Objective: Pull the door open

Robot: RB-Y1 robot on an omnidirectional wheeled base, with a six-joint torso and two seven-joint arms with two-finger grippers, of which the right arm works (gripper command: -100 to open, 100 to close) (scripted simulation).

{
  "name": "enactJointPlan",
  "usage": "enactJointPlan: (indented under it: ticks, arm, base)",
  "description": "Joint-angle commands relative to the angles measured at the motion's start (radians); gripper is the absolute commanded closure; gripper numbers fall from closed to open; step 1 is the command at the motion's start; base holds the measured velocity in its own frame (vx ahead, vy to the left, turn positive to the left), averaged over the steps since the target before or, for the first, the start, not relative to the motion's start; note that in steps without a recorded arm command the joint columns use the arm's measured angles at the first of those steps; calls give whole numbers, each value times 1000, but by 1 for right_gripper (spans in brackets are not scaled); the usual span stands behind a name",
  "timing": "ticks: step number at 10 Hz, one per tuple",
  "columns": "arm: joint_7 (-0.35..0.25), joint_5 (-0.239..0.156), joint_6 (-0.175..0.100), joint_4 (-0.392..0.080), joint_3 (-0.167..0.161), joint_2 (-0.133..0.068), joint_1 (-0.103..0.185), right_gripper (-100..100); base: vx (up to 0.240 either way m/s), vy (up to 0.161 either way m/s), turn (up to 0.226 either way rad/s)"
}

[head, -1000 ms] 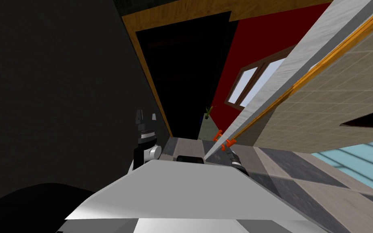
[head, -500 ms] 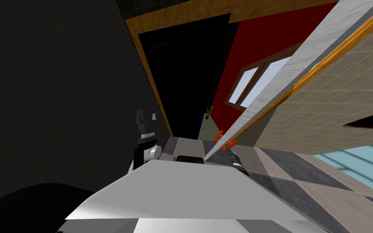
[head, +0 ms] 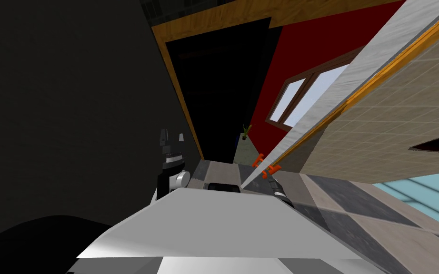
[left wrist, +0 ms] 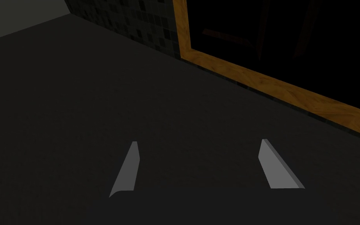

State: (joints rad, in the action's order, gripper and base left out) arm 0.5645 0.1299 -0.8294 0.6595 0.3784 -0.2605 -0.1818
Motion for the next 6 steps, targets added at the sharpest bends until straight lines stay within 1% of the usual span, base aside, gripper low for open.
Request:
enactJointPlan:
  ticks: [1, 2, 4, 5, 6]
  arm:
    - [-34, -25, 14, 10, 24, -28, 15, 100]
    - [-34, -25, 14, 10, 24, -28, 15, 100]
    - [-74, -41, 15, 9, 21, -30, 15, 100]
    - [-74, -41, 15, -10, 21, -30, 15, 100]
    - [-74, -41, 15, 4, 21, -30, 15, 100]
  base:
    - [-48, -8, 41]
    - [-21, 5, 37]
    - [-30, -2, 48]
    - [-4, -18, 34]
    - [-19, -19, -15]
